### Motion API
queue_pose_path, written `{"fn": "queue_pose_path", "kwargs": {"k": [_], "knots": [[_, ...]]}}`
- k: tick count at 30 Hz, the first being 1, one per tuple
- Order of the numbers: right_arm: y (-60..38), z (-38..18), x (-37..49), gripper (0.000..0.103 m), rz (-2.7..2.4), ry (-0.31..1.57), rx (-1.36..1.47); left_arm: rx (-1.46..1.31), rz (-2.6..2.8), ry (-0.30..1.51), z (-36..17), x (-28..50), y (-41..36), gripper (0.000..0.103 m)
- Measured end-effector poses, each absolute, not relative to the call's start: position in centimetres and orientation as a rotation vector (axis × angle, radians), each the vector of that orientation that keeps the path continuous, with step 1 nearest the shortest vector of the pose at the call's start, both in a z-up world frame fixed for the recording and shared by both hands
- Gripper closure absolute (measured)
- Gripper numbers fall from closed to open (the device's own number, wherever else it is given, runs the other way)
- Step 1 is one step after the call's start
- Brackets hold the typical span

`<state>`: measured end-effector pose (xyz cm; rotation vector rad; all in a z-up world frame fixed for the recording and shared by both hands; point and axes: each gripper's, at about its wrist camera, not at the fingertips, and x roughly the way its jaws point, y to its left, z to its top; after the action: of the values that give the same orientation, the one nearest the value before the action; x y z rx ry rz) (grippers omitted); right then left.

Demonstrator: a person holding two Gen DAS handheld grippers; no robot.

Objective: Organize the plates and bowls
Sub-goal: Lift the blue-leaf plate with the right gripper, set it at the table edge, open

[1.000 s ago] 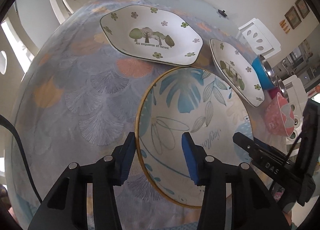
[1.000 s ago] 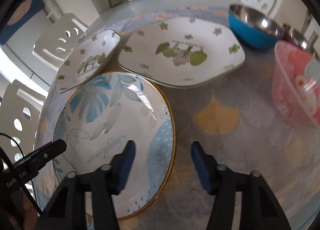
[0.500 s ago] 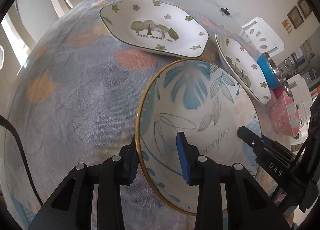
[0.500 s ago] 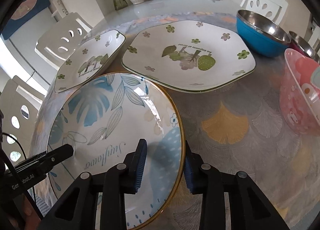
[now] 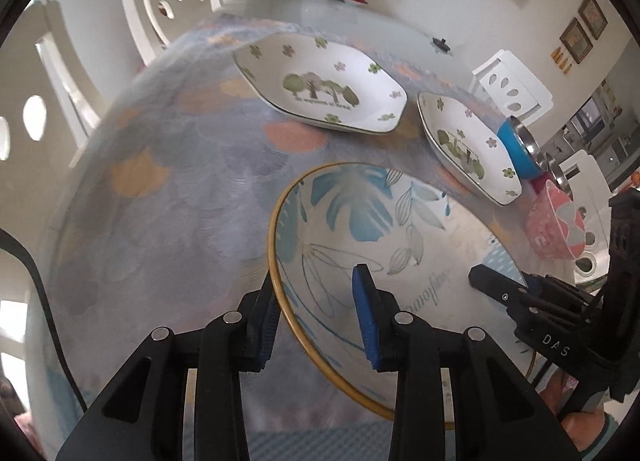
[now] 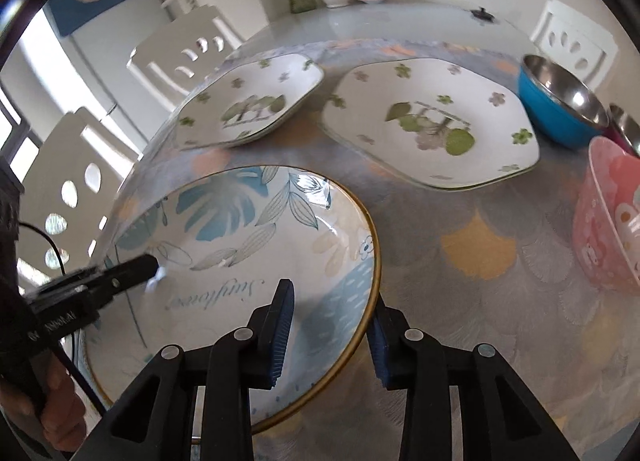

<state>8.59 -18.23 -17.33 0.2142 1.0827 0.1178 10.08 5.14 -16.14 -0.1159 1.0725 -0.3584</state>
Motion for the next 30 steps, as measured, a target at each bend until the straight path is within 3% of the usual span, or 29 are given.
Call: {"fn": "queue_pose_path", "kwargs": {"k": [10,19,23,30], "knots": [[-11.9,-16.1,8.1,0.069,0.266,1.067,0.222,-0.14,-0.239,0.998,-13.5,6.9,12.0,0.072],[-5.7,-18.4,7.7,0.069,0.348,1.127,0.16,-0.163,-0.103,1.051,-16.8,6.1,16.5,0.072],[-5.6,-19.3,7.2,0.069,0.364,1.176,0.161,-0.227,-0.059,1.099,-18.2,5.7,17.9,0.072],[-8.6,-17.5,6.5,0.069,0.353,1.184,0.18,-0.177,0.006,1.038,-15.6,3.6,18.3,0.071]]}}
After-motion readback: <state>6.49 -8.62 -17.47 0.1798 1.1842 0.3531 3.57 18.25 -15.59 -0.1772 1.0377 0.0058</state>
